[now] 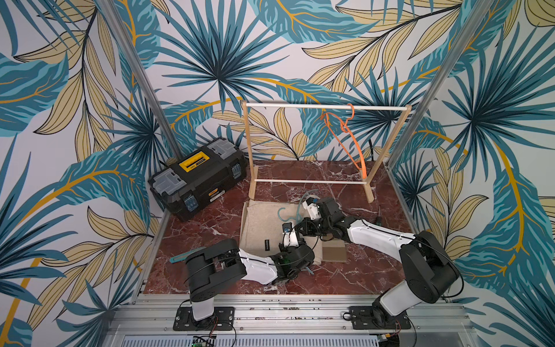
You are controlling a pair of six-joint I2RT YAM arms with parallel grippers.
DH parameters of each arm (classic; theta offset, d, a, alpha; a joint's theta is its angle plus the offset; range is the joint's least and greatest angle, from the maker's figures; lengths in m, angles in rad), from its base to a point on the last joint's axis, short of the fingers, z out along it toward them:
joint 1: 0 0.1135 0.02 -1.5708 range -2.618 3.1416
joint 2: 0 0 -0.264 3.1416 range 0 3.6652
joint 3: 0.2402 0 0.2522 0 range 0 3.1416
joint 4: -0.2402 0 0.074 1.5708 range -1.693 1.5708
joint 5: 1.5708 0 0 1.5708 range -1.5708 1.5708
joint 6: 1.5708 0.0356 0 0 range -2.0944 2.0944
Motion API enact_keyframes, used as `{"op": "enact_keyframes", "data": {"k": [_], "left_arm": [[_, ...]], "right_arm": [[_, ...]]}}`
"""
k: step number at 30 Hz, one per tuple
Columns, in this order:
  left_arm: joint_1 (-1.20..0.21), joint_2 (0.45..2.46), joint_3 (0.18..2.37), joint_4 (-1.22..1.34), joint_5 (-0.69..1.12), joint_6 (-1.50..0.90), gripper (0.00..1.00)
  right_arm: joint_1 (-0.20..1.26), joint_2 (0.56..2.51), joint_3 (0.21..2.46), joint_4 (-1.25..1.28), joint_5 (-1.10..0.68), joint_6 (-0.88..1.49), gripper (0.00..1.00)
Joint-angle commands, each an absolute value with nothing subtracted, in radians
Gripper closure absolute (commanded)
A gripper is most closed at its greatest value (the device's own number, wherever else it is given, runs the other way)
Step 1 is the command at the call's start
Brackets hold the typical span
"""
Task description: Hang the scarf on the hanger
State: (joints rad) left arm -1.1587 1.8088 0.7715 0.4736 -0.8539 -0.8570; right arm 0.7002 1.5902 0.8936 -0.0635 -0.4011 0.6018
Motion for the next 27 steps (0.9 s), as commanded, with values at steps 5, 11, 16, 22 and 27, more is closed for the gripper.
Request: {"op": "enact_keyframes", "data": {"k": [5,11,16,22,27], "left_arm": [[-1.167,1.728,0.766,0.661,-0.851,-0.757,1.00],[-1.168,1.643,0.692,0.737,-0.781,-0.651,0.58],[-1.164,1.482,0.620,0.721,-0.683,-0.586,0.46],[-1.053,1.388,0.573,0.652,-0.394,-0.618,0.51],[-0.973,1.459,0.566,0.696,-0.175,-0.677,0.51]], "right_arm": [[0.647,1.576,0.808,-0.061,-0.493,0.575,1.00],[0.579,1.541,0.746,0.034,-0.621,0.567,1.00],[0.494,1.530,0.663,0.190,-0.795,0.561,1.00],[0.425,1.492,0.576,0.432,-1.000,0.615,1.00],[0.409,1.502,0.535,0.612,-1.107,0.727,1.00]]}}
